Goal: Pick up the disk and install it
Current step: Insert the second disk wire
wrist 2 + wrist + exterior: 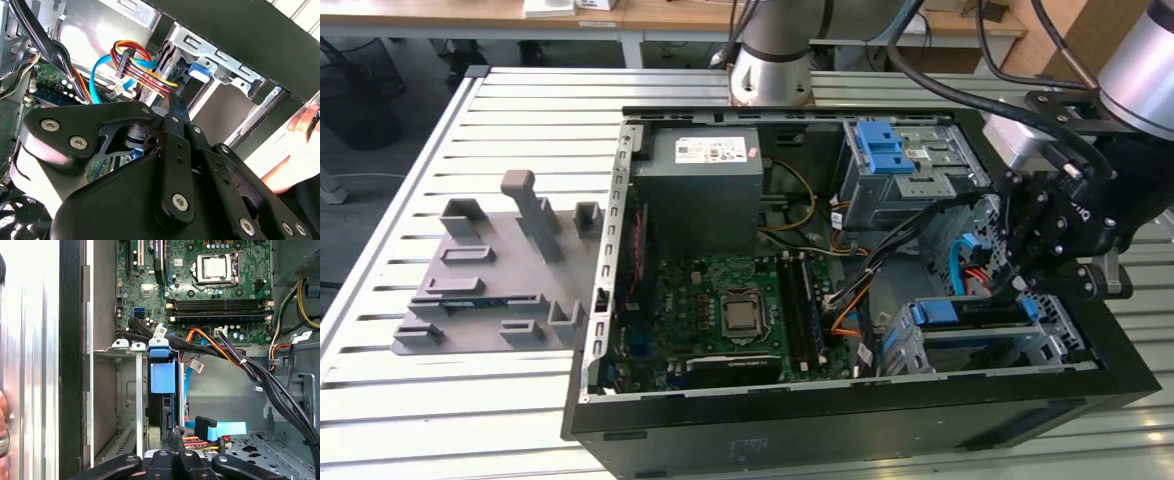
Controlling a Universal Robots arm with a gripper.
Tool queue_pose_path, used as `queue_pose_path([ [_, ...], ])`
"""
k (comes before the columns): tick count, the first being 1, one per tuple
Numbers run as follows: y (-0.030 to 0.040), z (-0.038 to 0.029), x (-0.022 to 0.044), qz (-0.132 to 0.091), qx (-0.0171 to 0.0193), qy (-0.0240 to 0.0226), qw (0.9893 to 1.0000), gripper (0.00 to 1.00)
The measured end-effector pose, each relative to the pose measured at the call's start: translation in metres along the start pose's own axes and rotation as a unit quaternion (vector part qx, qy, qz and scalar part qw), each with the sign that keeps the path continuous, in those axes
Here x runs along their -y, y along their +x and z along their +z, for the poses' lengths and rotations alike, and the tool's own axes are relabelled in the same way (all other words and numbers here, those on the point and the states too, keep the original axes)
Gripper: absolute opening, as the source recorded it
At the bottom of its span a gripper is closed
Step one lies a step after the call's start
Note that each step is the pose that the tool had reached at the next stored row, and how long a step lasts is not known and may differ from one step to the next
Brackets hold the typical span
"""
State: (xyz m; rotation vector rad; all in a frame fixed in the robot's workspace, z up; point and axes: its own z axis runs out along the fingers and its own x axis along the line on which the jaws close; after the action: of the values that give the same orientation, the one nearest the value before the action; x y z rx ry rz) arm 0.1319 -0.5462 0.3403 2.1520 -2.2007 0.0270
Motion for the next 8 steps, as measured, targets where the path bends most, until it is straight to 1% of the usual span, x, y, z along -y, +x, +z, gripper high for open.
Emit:
queue_pose_path([
  [2, 0.0001, 0.0001, -0.0025, 0.000, 0.0000, 0.0014, 1.0000, 0.11],
  [5, 0.0001, -0.0003, -0.0043, 0.000, -0.0001, 0.0030, 1.0000, 0.11],
  [8, 0.0004, -0.0048, -0.0045, 0.000, 0.0001, 0.0034, 1.0000, 0.11],
])
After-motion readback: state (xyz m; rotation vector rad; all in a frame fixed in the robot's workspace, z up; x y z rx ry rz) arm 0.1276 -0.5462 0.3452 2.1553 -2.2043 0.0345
